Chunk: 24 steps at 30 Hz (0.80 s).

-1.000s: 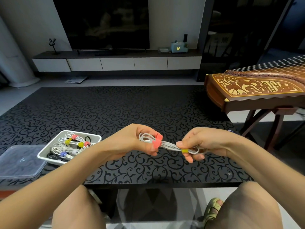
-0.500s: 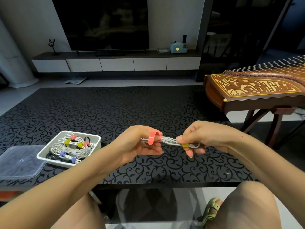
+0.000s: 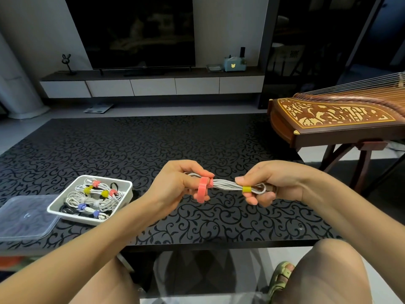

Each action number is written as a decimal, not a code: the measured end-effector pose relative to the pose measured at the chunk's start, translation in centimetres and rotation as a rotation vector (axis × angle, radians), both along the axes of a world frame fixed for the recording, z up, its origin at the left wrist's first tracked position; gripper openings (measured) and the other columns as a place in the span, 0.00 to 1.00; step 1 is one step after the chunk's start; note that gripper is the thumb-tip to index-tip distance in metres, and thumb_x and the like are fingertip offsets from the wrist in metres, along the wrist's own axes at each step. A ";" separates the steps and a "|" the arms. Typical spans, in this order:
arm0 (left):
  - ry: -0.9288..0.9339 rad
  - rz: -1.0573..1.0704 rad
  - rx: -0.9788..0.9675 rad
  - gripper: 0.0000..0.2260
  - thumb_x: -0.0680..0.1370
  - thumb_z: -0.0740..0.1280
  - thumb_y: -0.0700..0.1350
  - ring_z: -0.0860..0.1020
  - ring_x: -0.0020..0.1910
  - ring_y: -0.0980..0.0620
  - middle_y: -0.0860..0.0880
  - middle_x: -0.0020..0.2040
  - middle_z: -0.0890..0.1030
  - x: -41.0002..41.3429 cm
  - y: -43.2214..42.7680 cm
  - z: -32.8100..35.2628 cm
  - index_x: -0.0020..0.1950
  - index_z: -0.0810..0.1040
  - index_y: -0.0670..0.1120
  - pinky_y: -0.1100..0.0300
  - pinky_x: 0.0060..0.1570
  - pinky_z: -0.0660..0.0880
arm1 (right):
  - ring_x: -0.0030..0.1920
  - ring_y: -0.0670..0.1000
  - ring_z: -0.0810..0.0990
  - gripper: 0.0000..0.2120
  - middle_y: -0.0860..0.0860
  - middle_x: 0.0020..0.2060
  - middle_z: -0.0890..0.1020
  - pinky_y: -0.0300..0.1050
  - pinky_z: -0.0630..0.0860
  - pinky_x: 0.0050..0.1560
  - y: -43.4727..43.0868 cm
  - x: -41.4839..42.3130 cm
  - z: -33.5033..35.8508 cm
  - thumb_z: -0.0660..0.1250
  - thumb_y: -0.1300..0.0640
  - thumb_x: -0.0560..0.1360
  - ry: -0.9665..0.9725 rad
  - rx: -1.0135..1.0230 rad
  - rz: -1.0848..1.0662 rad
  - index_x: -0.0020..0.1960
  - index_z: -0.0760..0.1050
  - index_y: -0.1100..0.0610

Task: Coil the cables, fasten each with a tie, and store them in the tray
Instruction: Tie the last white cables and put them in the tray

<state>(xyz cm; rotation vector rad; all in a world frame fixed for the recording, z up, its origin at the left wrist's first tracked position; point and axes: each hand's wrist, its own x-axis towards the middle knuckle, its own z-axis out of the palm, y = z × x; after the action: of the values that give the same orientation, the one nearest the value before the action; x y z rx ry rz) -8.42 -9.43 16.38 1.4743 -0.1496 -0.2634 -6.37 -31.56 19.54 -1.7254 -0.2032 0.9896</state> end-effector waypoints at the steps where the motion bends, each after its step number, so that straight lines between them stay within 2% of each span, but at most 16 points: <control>1: -0.042 -0.014 -0.005 0.07 0.61 0.71 0.34 0.75 0.36 0.42 0.44 0.33 0.82 0.0 0.2 0.0 0.33 0.84 0.43 0.57 0.33 0.79 | 0.19 0.44 0.66 0.17 0.54 0.27 0.77 0.34 0.61 0.24 0.0 0.0 0.1 0.64 0.53 0.72 0.029 0.020 -0.006 0.27 0.75 0.58; 3: -0.117 -0.049 0.016 0.06 0.62 0.72 0.37 0.77 0.35 0.43 0.43 0.34 0.81 -0.1 0.4 0.1 0.37 0.85 0.44 0.55 0.35 0.80 | 0.21 0.45 0.70 0.16 0.55 0.31 0.80 0.35 0.65 0.26 0.0 -0.3 0.2 0.65 0.54 0.73 -0.009 0.004 -0.017 0.29 0.77 0.58; 5: -0.147 -0.039 0.050 0.06 0.64 0.73 0.37 0.79 0.33 0.45 0.42 0.35 0.81 -0.2 0.5 0.3 0.38 0.85 0.44 0.55 0.36 0.81 | 0.31 0.48 0.78 0.14 0.55 0.38 0.84 0.38 0.72 0.35 0.1 -0.7 0.4 0.64 0.53 0.77 -0.245 -0.149 -0.001 0.37 0.80 0.58; 7: -0.152 0.027 0.085 0.08 0.66 0.71 0.33 0.80 0.31 0.47 0.44 0.33 0.81 0.0 0.4 0.2 0.37 0.85 0.45 0.56 0.36 0.80 | 0.47 0.47 0.80 0.12 0.50 0.48 0.84 0.44 0.74 0.52 0.6 -1.2 0.2 0.64 0.46 0.76 -0.628 -0.443 0.008 0.50 0.80 0.53; 9: -0.159 0.120 0.108 0.12 0.69 0.69 0.29 0.81 0.30 0.47 0.46 0.32 0.81 0.2 0.2 0.0 0.36 0.85 0.46 0.55 0.37 0.81 | 0.60 0.49 0.75 0.17 0.46 0.58 0.79 0.53 0.65 0.65 1.6 -2.4 -0.5 0.66 0.41 0.73 -1.112 -0.686 -0.149 0.58 0.77 0.48; 10: -0.164 0.158 0.104 0.13 0.70 0.69 0.29 0.80 0.30 0.48 0.46 0.33 0.81 0.3 0.1 -0.1 0.36 0.84 0.46 0.53 0.37 0.82 | 0.61 0.50 0.74 0.18 0.47 0.59 0.78 0.54 0.64 0.64 2.3 -3.4 -0.9 0.66 0.40 0.73 -1.353 -0.690 -0.305 0.58 0.78 0.49; 11: -0.172 0.186 0.089 0.12 0.70 0.69 0.29 0.80 0.31 0.49 0.46 0.33 0.81 0.4 -0.1 -0.2 0.36 0.84 0.46 0.53 0.37 0.82 | 0.58 0.51 0.75 0.18 0.48 0.56 0.79 0.53 0.66 0.59 3.1 -4.2 -1.3 0.65 0.40 0.73 -1.522 -0.632 -0.464 0.55 0.80 0.51; 12: -0.182 0.206 0.074 0.12 0.71 0.69 0.30 0.80 0.32 0.50 0.46 0.34 0.81 0.3 -0.3 -0.3 0.37 0.84 0.47 0.55 0.36 0.81 | 0.51 0.50 0.77 0.17 0.48 0.50 0.81 0.51 0.69 0.52 4.0 -4.9 -1.8 0.64 0.41 0.73 -1.580 -0.538 -0.587 0.50 0.81 0.52; 13: -0.200 0.222 0.071 0.11 0.71 0.69 0.31 0.79 0.32 0.51 0.46 0.34 0.81 0.2 -0.6 -0.4 0.38 0.84 0.47 0.58 0.35 0.79 | 0.44 0.47 0.77 0.16 0.46 0.43 0.81 0.48 0.71 0.46 5.0 -5.4 -2.1 0.63 0.40 0.74 -1.527 -0.452 -0.660 0.46 0.81 0.51; 15: -0.250 0.247 0.091 0.10 0.72 0.70 0.33 0.80 0.33 0.52 0.48 0.35 0.82 0.0 -1.3 -0.8 0.40 0.83 0.48 0.60 0.35 0.78 | 0.36 0.43 0.75 0.14 0.43 0.36 0.80 0.45 0.73 0.41 6.9 -5.7 -2.9 0.64 0.39 0.73 -1.246 -0.319 -0.716 0.43 0.81 0.48; 17: -0.288 0.274 0.109 0.10 0.73 0.69 0.34 0.82 0.39 0.49 0.48 0.39 0.83 -0.2 -2.0 -1.1 0.41 0.82 0.49 0.57 0.40 0.79 | 0.34 0.43 0.76 0.14 0.42 0.34 0.80 0.43 0.74 0.39 8.1 -5.7 -3.9 0.64 0.38 0.73 -1.074 -0.246 -0.735 0.42 0.80 0.47; 18: -0.307 0.284 0.119 0.10 0.73 0.69 0.34 0.81 0.41 0.50 0.50 0.39 0.83 -0.2 -2.2 -1.2 0.42 0.81 0.49 0.58 0.41 0.79 | 0.34 0.43 0.76 0.15 0.42 0.33 0.80 0.42 0.74 0.38 8.5 -5.8 -4.3 0.63 0.37 0.72 -1.039 -0.201 -0.744 0.41 0.79 0.47; 20: -0.347 0.286 0.142 0.08 0.74 0.67 0.34 0.79 0.37 0.59 0.55 0.36 0.81 -0.4 -2.4 -1.2 0.43 0.80 0.47 0.65 0.36 0.75 | 0.34 0.44 0.78 0.18 0.44 0.32 0.81 0.43 0.74 0.37 8.8 -5.9 -4.8 0.62 0.36 0.71 -0.949 -0.072 -0.745 0.40 0.79 0.49; 22: -0.356 0.268 0.123 0.06 0.75 0.66 0.34 0.76 0.32 0.61 0.55 0.33 0.79 -0.5 -2.4 -1.2 0.45 0.79 0.43 0.67 0.31 0.73 | 0.34 0.44 0.79 0.14 0.47 0.33 0.83 0.42 0.74 0.36 8.6 -5.8 -5.2 0.65 0.44 0.75 -0.812 0.142 -0.734 0.39 0.80 0.53; 24: -0.342 0.258 0.115 0.06 0.77 0.64 0.34 0.75 0.31 0.58 0.54 0.33 0.79 -0.4 -2.2 -1.3 0.47 0.79 0.43 0.66 0.31 0.73 | 0.33 0.42 0.78 0.10 0.48 0.33 0.82 0.33 0.72 0.34 8.3 -5.8 -5.6 0.65 0.56 0.78 -0.696 0.337 -0.725 0.40 0.80 0.56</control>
<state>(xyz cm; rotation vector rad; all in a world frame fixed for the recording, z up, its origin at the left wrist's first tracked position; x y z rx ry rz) -8.83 -11.66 15.12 1.6259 -0.2197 0.1942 -12.14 -23.31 13.96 -1.5766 -0.1538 -0.1833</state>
